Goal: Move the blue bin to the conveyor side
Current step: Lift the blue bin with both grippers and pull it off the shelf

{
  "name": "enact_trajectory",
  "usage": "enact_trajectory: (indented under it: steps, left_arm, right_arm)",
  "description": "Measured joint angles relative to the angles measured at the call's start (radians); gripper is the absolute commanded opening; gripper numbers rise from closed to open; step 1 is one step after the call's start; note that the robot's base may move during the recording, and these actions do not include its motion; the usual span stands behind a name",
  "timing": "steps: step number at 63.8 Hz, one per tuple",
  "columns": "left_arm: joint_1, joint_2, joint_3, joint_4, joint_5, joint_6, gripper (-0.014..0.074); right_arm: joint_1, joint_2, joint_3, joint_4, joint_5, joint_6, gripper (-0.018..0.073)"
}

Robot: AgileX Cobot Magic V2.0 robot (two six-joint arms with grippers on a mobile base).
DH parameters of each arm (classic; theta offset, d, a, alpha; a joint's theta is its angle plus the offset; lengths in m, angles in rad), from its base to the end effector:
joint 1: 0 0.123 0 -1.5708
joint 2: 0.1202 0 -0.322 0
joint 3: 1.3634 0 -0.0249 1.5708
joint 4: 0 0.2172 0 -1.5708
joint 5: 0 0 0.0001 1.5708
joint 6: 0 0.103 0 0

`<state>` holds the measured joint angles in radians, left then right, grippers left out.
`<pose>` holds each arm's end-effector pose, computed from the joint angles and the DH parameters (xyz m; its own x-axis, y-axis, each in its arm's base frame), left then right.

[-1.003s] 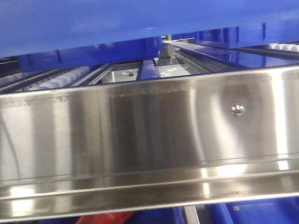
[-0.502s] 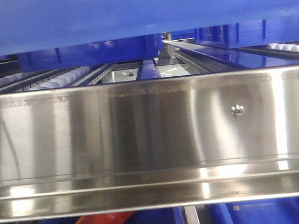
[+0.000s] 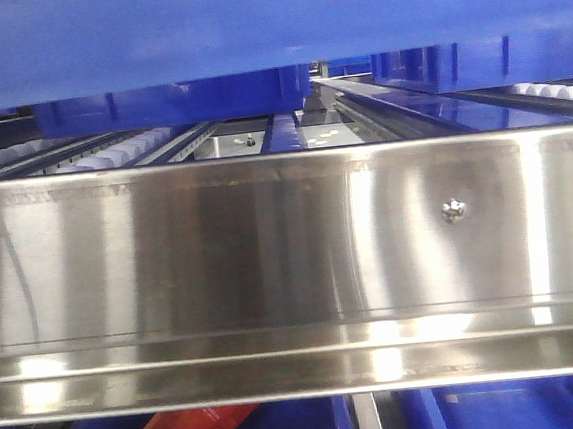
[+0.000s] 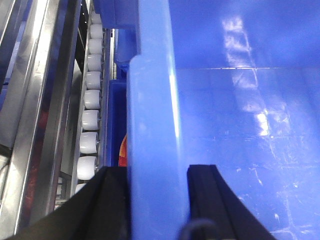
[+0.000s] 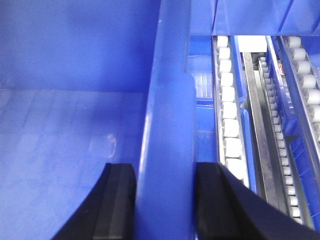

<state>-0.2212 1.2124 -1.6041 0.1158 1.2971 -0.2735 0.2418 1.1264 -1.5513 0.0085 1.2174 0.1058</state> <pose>0.1736 -0.0273 0.4834 -0.7247 -0.0812 -0.6843 -0.0309 0.9959 -0.0855 0.1483 0.0374 0.4895 -0.6523 -0.0491 -0.7564 -0.1756 0.9805 0.0878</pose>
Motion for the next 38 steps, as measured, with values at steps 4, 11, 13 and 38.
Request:
enact_trajectory:
  steps: [4, 11, 13, 38]
  left_arm:
    - [0.000, 0.000, 0.000, 0.000, 0.000, 0.000, -0.0018]
    - [0.000, 0.000, 0.000, 0.000, 0.000, 0.000, -0.0018]
    - [0.000, 0.000, 0.000, 0.000, 0.000, 0.000, -0.0018]
    - [0.000, 0.000, 0.000, 0.000, 0.000, 0.000, -0.0018]
  right_arm:
    - [0.000, 0.000, 0.000, 0.000, 0.000, 0.000, -0.0088]
    - [0.000, 0.000, 0.000, 0.000, 0.000, 0.000, -0.0088]
    - [0.000, 0.000, 0.000, 0.000, 0.000, 0.000, -0.0088]
    - [0.000, 0.000, 0.000, 0.000, 0.000, 0.000, -0.0088]
